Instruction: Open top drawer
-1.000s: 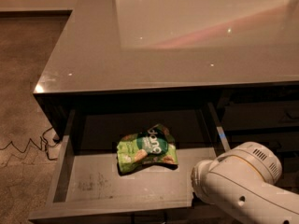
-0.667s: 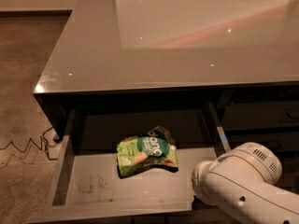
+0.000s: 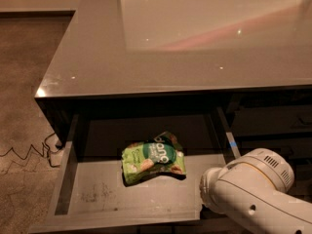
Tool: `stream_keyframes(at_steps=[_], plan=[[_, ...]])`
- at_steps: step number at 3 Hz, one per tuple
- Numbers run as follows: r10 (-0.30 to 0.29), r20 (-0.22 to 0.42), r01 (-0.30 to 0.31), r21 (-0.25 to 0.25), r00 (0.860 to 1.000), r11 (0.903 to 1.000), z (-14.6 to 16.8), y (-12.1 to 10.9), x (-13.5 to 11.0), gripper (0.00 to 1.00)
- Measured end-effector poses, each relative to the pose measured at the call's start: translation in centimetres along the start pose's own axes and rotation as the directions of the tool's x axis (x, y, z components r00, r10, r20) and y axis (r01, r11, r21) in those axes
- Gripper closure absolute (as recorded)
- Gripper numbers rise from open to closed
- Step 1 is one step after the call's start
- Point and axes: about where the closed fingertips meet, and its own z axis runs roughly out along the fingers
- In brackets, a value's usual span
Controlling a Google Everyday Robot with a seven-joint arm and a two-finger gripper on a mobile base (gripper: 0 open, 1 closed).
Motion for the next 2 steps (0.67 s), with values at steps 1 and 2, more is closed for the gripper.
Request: stream_keyframes(at_steps=[1,2], plan=[[0.0,0.0,0.0,0.0,1.0,1.0,0.0,0.0,0.0,0.12],[0.0,0.0,0.0,0.0,1.0,1.0,0.0,0.0,0.0,0.0]])
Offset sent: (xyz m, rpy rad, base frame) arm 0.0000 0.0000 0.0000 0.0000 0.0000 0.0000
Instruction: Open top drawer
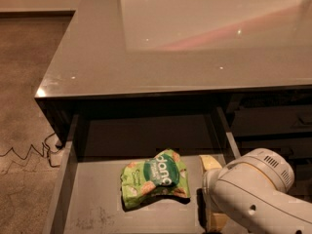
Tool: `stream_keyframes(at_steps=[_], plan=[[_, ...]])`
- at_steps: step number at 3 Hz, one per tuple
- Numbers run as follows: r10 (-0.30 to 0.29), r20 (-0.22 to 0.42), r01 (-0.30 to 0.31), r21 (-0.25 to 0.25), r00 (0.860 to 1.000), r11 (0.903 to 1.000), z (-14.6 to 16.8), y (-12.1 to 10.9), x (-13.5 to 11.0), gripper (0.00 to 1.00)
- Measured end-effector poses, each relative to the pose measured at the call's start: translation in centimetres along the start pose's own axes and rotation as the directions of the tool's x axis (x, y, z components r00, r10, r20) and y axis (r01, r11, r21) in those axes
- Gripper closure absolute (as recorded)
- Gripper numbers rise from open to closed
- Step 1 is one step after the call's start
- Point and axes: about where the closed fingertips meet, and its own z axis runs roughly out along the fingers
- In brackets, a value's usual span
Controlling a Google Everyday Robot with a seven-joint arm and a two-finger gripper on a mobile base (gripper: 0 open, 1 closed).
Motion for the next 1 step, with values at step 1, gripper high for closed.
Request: stream_keyframes(at_steps=[1], plan=[[0.0,0.0,0.0,0.0,1.0,1.0,0.0,0.0,0.0,0.0]])
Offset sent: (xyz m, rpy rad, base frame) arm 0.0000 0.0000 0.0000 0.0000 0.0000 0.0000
